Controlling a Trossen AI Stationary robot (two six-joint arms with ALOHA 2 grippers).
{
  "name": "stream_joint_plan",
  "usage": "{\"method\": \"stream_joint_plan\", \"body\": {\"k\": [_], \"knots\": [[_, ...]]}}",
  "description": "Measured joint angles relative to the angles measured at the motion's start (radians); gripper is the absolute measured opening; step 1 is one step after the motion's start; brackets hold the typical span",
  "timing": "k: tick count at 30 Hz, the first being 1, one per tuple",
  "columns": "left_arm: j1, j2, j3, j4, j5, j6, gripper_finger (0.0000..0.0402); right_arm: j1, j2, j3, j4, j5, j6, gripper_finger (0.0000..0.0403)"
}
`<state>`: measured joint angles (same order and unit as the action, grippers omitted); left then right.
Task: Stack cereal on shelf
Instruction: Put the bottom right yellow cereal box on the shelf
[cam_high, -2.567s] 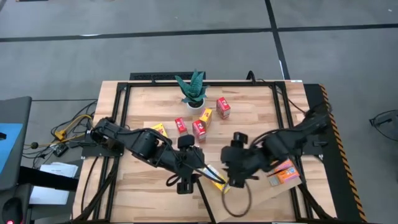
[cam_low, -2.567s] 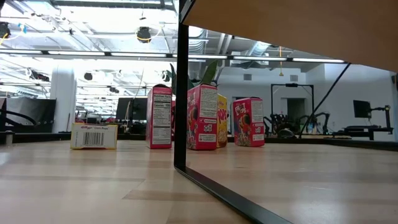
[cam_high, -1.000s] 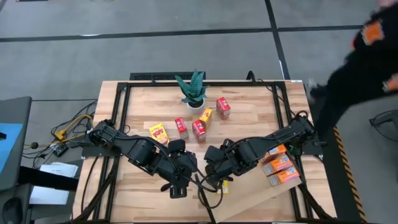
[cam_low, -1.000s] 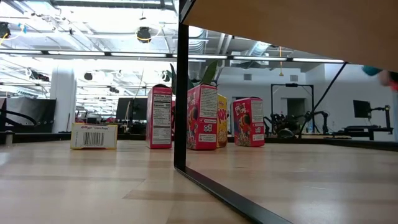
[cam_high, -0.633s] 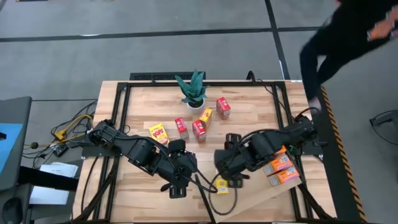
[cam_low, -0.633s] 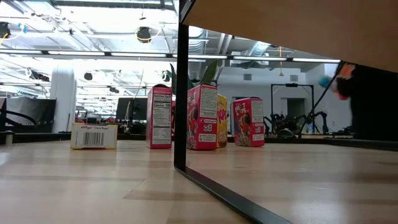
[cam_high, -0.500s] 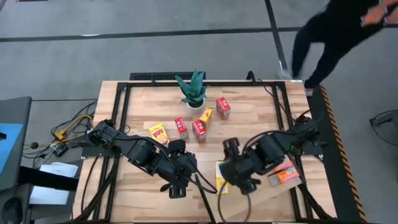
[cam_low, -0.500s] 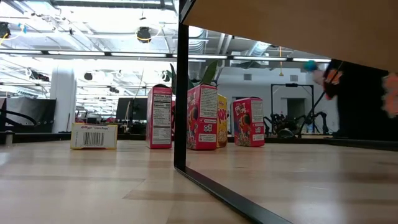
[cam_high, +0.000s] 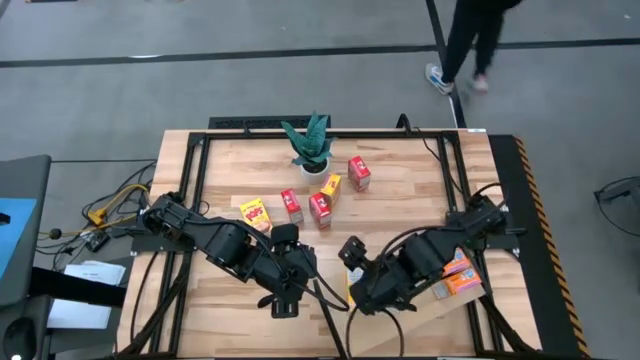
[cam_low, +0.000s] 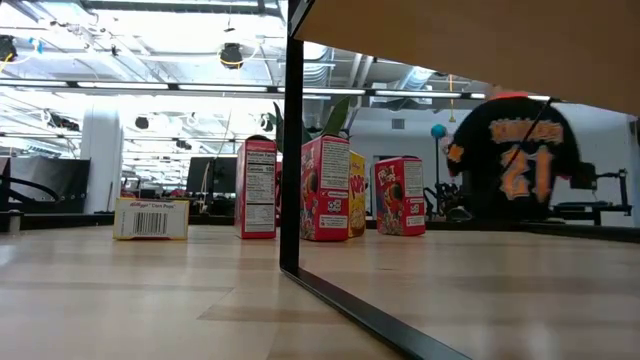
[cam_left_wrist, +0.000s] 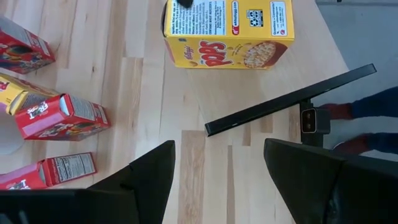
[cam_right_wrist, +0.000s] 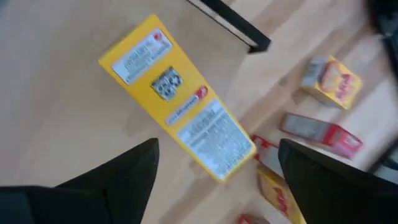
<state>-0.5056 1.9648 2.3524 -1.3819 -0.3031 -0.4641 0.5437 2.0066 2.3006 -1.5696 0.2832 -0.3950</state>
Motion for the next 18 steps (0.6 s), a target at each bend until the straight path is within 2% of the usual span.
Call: {"method": "stream_joint_plan", "body": {"k": [3, 6, 18], "knots": [[0.000, 0.000, 0.000, 0.000, 0.000, 0.000, 0.0235, -0.008, 0.021, -0.011, 0.005, 0.000, -0.010, 0.0371], [0.000, 0.000, 0.000, 0.000, -0.001, 0.000, 0.0235, -0.010, 0.006, -0.023, 0.026, 0.007, -0.105, 0.0372], [0.000, 0.000, 0.000, -0.001, -0.047, -0.003, 0.0235, -0.014, 0.010, -0.032, 0.003, 0.039, -0.277, 0.0359]]}}
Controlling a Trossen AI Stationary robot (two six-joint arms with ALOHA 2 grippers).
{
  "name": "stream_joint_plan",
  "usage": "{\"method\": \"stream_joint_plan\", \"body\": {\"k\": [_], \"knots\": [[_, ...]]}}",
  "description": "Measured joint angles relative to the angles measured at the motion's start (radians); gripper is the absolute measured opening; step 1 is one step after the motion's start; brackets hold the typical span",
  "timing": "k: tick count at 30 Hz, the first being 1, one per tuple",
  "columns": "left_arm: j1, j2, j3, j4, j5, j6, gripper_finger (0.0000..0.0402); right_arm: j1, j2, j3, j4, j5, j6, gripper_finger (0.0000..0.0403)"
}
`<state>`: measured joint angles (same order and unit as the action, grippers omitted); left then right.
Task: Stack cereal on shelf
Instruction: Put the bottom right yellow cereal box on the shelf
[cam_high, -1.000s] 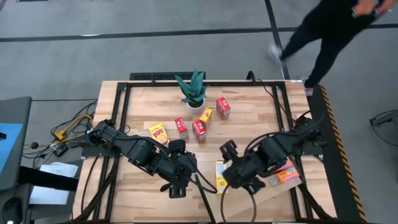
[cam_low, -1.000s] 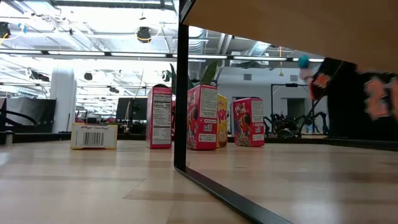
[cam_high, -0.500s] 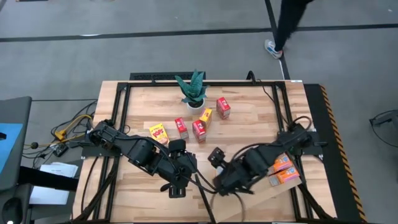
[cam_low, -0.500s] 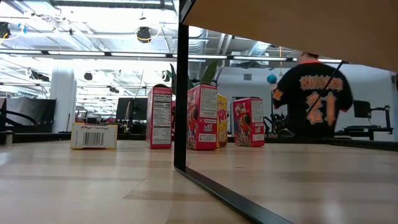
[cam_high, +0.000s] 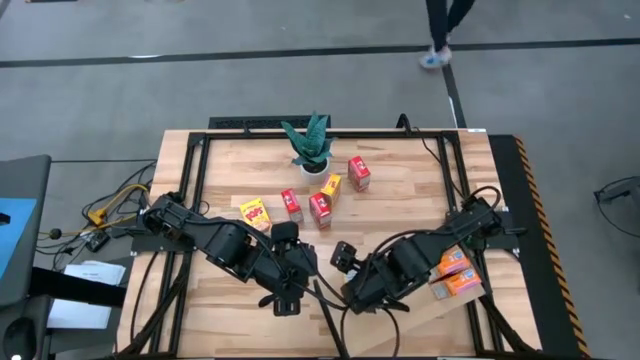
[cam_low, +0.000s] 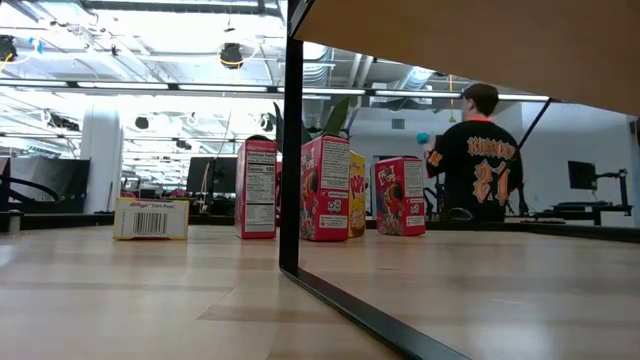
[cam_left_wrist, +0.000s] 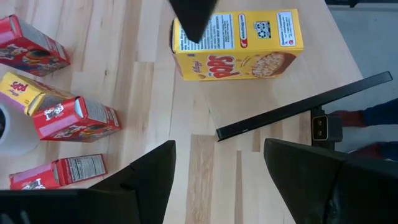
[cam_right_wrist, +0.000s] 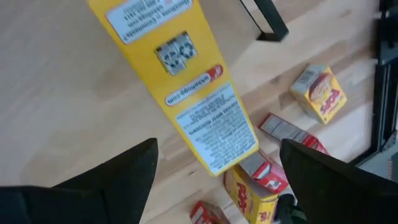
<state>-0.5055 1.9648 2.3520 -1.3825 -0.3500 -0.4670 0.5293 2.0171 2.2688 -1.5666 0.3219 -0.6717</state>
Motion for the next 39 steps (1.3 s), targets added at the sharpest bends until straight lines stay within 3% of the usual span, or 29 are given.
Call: {"method": "stream_joint_plan", "body": {"k": [16, 39], "knots": [[0.000, 0.000, 0.000, 0.001, -0.002, -0.027, 0.0235, -0.004, 0.000, -0.112, 0.075, 0.000, -0.101, 0.0338], [0.000, 0.000, 0.000, 0.001, -0.004, -0.024, 0.0235, 0.008, 0.000, -0.117, 0.082, 0.080, -0.120, 0.0253]]}}
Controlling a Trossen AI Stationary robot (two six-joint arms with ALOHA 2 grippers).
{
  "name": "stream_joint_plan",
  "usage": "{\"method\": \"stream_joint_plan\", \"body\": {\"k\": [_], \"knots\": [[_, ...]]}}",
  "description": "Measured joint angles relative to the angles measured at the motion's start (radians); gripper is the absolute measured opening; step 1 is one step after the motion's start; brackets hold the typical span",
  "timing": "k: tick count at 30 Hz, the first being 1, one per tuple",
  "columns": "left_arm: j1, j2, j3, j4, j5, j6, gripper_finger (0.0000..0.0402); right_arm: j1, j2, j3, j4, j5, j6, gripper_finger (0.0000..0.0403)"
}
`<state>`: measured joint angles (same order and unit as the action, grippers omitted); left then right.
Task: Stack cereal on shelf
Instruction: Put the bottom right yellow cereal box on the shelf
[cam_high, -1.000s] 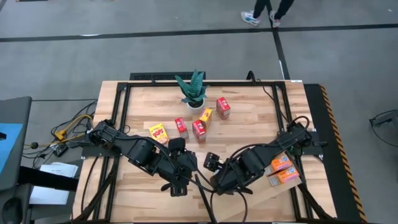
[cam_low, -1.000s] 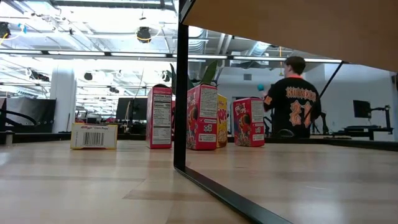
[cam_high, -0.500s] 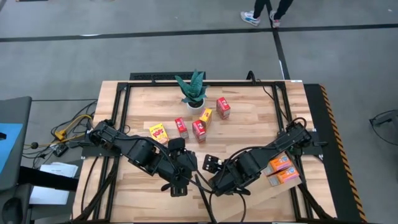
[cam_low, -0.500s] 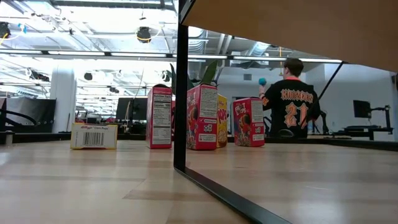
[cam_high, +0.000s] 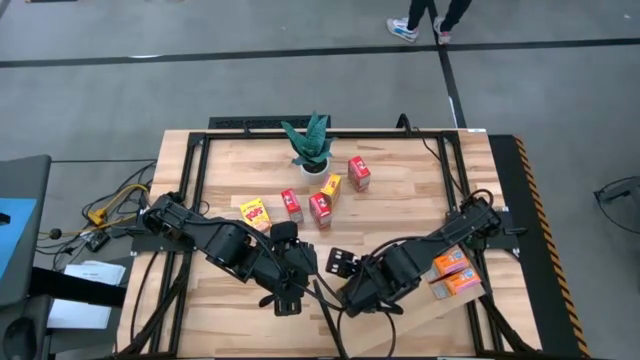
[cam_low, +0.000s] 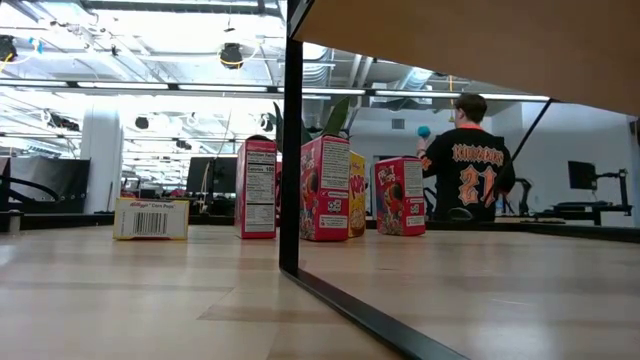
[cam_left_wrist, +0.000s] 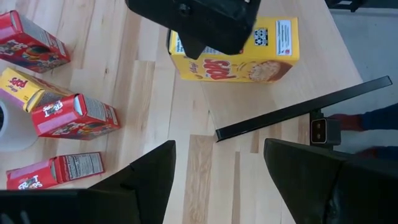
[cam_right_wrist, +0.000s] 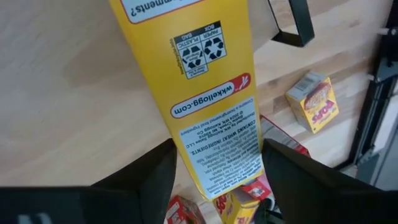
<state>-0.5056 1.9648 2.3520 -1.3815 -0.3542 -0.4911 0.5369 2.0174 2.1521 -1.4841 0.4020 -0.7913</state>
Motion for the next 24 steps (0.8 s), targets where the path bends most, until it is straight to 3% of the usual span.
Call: {"method": "stream_joint_plan", "body": {"k": [18, 24], "knots": [[0.000, 0.000, 0.000, 0.000, -0.029, 0.016, 0.0235, 0.059, 0.000, 0.000, -0.003, 0.123, 0.187, 0.0147], [0.000, 0.000, 0.000, 0.000, -0.028, 0.031, 0.0235, 0.087, -0.023, 0.000, -0.003, 0.108, 0.275, 0.0129]]}}
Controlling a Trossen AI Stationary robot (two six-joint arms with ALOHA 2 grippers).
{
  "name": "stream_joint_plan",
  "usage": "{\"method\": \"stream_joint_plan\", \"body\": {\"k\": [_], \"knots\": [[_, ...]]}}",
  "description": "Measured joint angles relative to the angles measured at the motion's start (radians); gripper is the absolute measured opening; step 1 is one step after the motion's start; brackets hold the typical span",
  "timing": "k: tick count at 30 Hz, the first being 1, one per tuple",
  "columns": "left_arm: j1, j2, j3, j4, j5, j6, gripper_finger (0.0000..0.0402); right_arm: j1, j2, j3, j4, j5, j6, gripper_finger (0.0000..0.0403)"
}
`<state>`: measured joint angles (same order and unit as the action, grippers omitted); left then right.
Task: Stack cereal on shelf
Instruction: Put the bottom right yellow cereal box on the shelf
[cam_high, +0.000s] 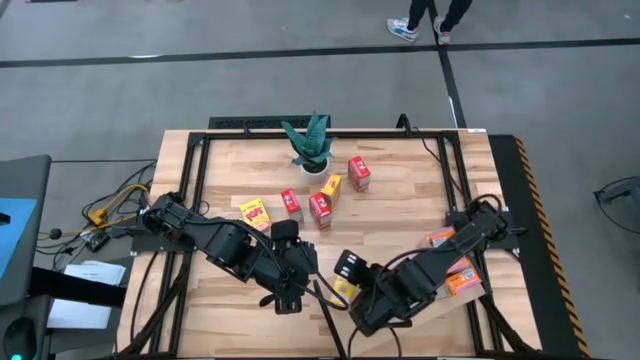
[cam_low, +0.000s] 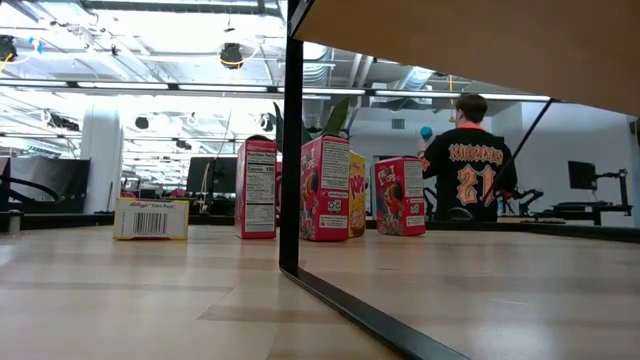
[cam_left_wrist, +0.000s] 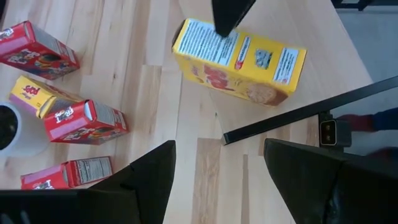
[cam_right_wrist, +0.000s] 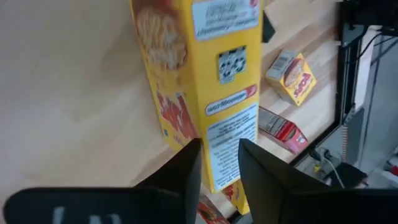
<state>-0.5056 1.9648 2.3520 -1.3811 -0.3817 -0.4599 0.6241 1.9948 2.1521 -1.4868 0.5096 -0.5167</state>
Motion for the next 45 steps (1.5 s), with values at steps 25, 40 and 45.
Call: {"method": "stream_joint_plan", "body": {"k": [25, 40, 45], "knots": [[0.000, 0.000, 0.000, 0.010, 0.046, -0.010, 0.0236, -0.173, -0.092, -0.001, 0.085, -0.332, 0.017, 0.0399], [0.000, 0.000, 0.000, 0.000, 0.044, -0.077, 0.0236, -0.228, -0.024, -0.001, 0.065, -0.417, -0.121, 0.0385], [0.000, 0.000, 0.000, -0.001, 0.044, -0.077, 0.0236, -0.234, -0.028, 0.001, 0.055, -0.416, -0.121, 0.0373]]}}
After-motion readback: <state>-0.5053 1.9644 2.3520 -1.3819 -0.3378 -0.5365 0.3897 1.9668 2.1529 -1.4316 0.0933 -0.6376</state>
